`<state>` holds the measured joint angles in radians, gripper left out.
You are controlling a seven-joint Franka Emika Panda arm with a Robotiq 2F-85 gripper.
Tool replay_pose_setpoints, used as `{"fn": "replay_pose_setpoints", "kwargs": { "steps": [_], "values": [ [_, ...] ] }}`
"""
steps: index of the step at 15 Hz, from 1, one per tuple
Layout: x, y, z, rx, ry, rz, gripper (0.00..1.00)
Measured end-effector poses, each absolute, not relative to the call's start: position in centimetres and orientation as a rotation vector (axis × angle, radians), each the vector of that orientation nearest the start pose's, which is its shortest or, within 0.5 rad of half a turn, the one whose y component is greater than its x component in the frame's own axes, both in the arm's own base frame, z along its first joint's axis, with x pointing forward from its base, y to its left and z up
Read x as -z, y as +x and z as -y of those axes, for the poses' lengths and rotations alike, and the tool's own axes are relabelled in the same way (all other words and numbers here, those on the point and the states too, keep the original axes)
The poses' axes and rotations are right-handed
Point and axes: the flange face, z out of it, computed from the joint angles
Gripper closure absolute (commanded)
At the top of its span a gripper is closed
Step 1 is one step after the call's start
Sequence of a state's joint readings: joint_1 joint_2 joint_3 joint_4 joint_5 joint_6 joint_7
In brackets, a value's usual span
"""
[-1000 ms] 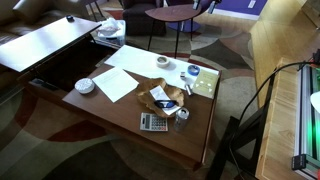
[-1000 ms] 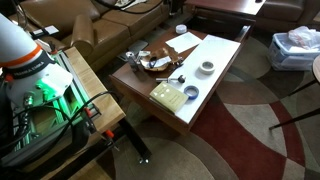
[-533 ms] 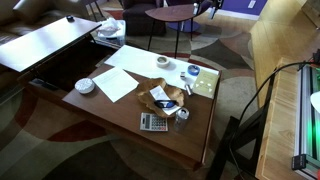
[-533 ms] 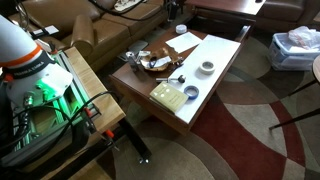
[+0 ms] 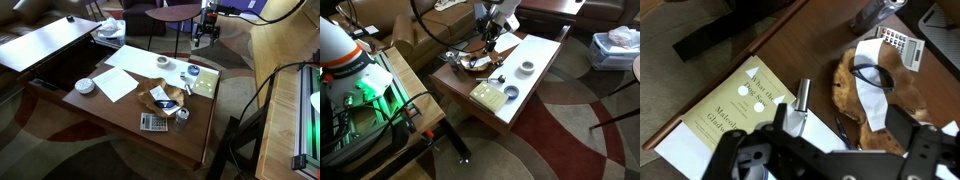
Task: Pick up the brown bowl and put it on the white masking tape
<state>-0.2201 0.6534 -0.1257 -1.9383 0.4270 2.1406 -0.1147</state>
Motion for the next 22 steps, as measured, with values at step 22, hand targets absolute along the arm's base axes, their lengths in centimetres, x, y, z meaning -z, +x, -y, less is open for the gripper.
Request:
{"fn": "replay_pose_setpoints", "kwargs": {
  "steps": [22],
  "values": [
    [6.2,56.8,11.5,-0.277,-2.521,-0.555,0.0]
  ]
}}
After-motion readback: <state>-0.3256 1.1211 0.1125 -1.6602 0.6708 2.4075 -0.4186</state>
